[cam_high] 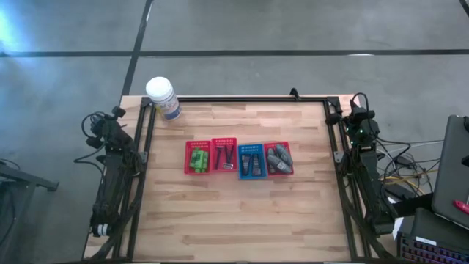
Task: Pick & Place Travel size toiletries
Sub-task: Return to Home Position
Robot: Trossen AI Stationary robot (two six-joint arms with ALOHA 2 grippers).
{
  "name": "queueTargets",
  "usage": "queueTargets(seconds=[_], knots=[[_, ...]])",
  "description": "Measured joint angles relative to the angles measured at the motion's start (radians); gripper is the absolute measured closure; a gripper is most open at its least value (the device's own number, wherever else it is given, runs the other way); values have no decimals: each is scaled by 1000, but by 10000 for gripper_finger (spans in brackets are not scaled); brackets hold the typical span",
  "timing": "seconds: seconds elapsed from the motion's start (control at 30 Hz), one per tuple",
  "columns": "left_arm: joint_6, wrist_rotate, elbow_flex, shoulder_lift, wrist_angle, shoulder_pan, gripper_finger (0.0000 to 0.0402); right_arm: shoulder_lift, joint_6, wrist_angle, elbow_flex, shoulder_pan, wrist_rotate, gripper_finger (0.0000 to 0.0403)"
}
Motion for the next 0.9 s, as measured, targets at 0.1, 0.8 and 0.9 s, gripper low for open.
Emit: queueTargets(seconds=[0.1, 0.8, 0.9], knots=[[-53, 108, 0, 1, -4, 0, 342, 0, 1, 0, 0, 0, 0, 107], [138, 1055, 3, 1, -38, 5, 342, 2, 2, 0, 0, 1, 0, 43], [241, 941, 3, 2, -35, 5, 342, 4, 2, 0, 0, 1, 0, 45]])
